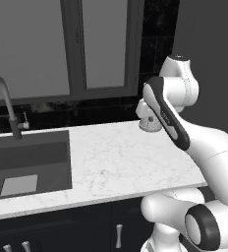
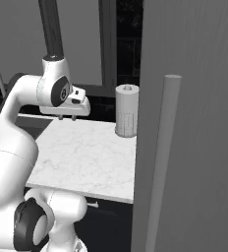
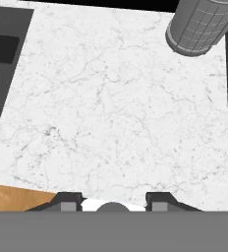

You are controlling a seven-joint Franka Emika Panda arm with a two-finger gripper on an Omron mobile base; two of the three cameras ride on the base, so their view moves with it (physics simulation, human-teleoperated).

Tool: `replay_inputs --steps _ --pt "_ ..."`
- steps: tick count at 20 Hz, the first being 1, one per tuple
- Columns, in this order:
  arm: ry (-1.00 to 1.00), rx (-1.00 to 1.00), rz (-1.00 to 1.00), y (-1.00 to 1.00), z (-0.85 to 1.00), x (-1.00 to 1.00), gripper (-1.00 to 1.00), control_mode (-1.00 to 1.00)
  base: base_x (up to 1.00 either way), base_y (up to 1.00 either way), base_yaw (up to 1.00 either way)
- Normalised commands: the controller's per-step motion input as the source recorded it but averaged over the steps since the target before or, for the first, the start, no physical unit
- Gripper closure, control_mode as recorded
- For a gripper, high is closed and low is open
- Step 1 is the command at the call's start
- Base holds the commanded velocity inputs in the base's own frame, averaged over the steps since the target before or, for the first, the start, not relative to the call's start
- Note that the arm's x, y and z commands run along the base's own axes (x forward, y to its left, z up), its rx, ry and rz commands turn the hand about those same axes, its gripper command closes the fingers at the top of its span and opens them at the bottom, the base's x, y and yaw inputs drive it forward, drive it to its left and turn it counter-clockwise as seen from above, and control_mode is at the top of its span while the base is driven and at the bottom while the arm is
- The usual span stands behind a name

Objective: Navigate to the dishwasher.

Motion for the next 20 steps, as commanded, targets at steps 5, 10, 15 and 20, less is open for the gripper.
replay_inputs --steps 5,10,15,20 --pt "0.00 0.00 0.00 0.00 0.00 0.00 -1.00 1.00 0.00 0.00 0.00" --pt "0.00 0.00 0.00 0.00 0.00 0.00 -1.00 1.00 0.00 0.00 0.00" --pt "0.00 0.00 0.00 0.00 0.00 0.00 -1.00 1.00 0.00 0.00 0.00" --pt "0.00 0.00 0.00 0.00 0.00 0.00 -1.00 1.00 -0.14 0.01 0.00"
